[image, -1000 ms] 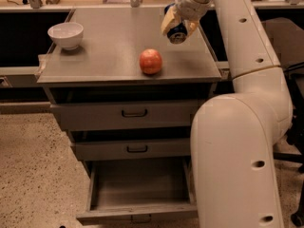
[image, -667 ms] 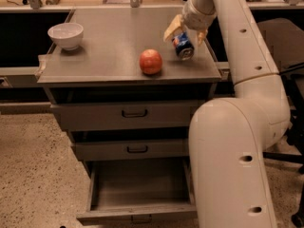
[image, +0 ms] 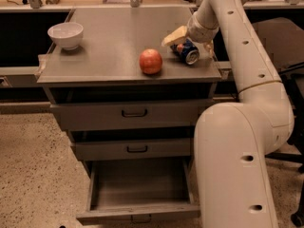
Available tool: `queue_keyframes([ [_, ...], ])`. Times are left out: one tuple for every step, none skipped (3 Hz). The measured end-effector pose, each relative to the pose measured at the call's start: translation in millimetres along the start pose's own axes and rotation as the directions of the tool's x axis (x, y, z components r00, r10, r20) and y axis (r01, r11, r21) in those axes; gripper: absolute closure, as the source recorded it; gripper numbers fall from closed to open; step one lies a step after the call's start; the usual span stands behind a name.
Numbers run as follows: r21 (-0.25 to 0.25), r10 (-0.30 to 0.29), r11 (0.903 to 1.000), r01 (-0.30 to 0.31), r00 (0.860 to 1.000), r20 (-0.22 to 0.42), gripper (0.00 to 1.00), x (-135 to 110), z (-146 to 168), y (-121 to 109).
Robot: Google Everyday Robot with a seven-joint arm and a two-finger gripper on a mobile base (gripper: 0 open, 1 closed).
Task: Pick pepsi can from bottom drawer and place on counter
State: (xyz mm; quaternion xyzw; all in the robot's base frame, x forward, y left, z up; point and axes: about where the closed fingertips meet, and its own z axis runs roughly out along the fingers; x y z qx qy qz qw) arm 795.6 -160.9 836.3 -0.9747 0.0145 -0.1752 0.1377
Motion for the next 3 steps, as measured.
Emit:
queue_keyframes([
  [0.017, -0.022, 0.9996, 0.022, 1.0, -0.02, 0.0, 5.4, -3.8, -10.6],
  [0.075, 0.013, 0.9971, -0.01, 0.999, -0.043, 0.0, 8.3, -32.6, -27.7],
  [0.079, 0.012, 0.9968, -0.007, 0.998, -0.06, 0.0, 14.3, -25.8, -29.9],
])
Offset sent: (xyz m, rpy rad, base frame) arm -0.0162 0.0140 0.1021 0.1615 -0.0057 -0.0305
